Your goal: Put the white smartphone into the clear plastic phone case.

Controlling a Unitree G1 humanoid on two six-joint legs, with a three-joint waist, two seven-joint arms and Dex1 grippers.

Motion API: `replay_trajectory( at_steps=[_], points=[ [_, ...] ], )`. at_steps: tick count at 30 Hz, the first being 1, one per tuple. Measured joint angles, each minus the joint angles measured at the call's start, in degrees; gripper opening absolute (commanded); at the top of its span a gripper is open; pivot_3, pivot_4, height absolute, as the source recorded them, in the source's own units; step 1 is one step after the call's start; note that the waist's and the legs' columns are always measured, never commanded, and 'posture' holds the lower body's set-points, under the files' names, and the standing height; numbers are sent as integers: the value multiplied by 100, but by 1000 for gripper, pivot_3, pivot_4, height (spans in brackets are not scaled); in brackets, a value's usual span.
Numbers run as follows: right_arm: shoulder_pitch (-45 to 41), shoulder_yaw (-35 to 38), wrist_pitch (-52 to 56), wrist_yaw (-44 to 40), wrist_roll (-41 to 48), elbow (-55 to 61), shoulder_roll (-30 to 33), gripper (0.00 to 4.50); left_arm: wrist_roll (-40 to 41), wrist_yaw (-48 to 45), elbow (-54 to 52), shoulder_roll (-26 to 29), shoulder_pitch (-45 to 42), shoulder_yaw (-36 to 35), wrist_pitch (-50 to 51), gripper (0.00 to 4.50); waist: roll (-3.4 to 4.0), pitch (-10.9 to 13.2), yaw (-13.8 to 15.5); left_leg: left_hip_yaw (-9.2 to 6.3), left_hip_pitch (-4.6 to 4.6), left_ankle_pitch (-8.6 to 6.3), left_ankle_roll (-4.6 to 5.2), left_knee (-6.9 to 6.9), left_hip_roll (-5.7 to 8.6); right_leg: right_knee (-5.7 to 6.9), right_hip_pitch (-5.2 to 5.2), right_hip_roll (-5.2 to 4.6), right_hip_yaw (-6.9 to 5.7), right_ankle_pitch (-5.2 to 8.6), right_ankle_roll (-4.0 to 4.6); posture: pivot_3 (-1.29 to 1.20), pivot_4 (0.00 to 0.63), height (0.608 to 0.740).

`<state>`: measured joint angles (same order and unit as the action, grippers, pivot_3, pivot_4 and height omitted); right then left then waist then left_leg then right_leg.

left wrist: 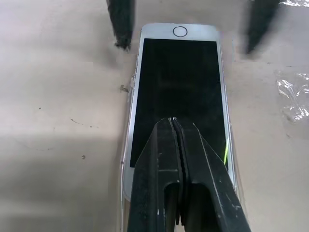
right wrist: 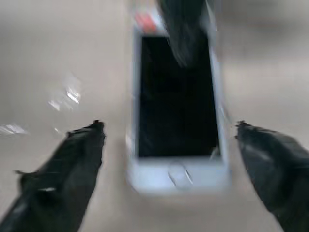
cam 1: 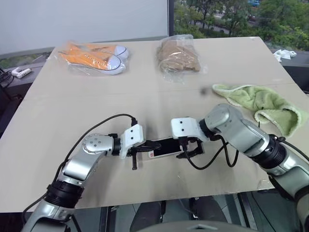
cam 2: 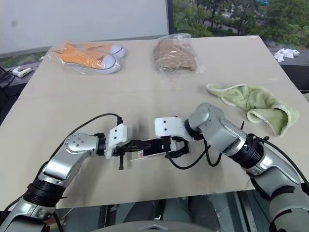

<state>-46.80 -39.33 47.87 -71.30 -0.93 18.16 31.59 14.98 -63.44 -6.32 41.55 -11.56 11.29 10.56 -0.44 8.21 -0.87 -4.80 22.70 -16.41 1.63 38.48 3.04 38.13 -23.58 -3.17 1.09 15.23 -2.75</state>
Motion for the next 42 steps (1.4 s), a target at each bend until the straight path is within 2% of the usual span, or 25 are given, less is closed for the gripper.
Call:
replay_trajectory(
  at_steps=[7,11,14,16,17,18,19,20,21,24,29,36,42],
  points=[
    [-19,443,216,180,317,23,20,4453,-19,2,34,0,5,-3,-21,0,3,-10,13,-3,0,0,1,3,3,0,3,-2,-2,0,0,0,150,740],
    [-24,696,304,225,440,105,371,4453,-6,16,-97,1,-16,-42,142,0,4,-10,21,-3,0,0,1,3,5,-1,4,-4,-2,0,0,0,150,740],
    [117,878,271,231,516,108,706,3561,110,74,-273,1,-12,-104,529,0,3,-9,20,-4,3,0,1,2,4,-2,3,-4,-3,0,0,0,150,740],
    [285,911,189,246,559,107,935,2675,307,125,-494,27,-5,-230,913,0,2,-8,12,-4,9,0,1,2,3,-2,1,-3,-3,0,0,0,150,740],
    [322,911,179,246,563,105,974,2507,339,127,-547,39,-5,-259,969,0,1,-8,11,-4,11,0,1,2,3,-2,1,-4,-3,0,0,0,150,740],
    [385,910,177,245,567,93,1022,1980,407,128,-652,84,-5,-331,1051,0,3,-6,8,-3,12,0,1,1,3,-2,-1,-4,-2,0,0,0,150,740],
    [422,908,122,236,576,102,1085,1747,628,143,-865,141,-11,-512,1314,0,2,-4,-19,1,13,0,1,-2,1,-2,-4,-2,3,0,0,0,150,740],
    [432,897,66,225,569,102,1178,1281,852,118,-1074,303,-3,-725,1531,0,-3,-1,-24,0,13,0,1,-2,-3,-3,-5,1,2,0,0,0,150,740],
    [428,888,45,236,552,101,1187,1061,898,33,-1131,575,64,-931,1543,0,-3,-1,-36,2,12,0,1,-5,-4,-4,-5,2,4,0,0,0,150,740],
    [430,755,-71,295,456,75,1166,52,685,-278,-827,1425,508,-1357,1390,0,8,3,-104,4,6,0,0,-14,-5,-8,-6,1,3,0,0,0,150,740],
    [421,493,-216,337,263,0,1066,52,641,-445,-737,1486,848,-1377,1236,0,6,4,-30,2,13,-1,3,-9,1,-18,-6,-7,-3,0,0,0,150,740],
    [421,365,-230,405,73,-117,961,52,321,-380,-307,1088,953,-1065,749,0,7,4,12,1,12,-1,2,-11,1,-15,-6,-6,-4,0,0,0,150,740],
    [421,318,-216,404,-30,-115,964,52,201,-403,-77,967,895,-1027,323,0,8,2,32,-1,11,-1,2,-7,1,-13,-4,-8,-7,0,0,0,150,740]
  ],
)
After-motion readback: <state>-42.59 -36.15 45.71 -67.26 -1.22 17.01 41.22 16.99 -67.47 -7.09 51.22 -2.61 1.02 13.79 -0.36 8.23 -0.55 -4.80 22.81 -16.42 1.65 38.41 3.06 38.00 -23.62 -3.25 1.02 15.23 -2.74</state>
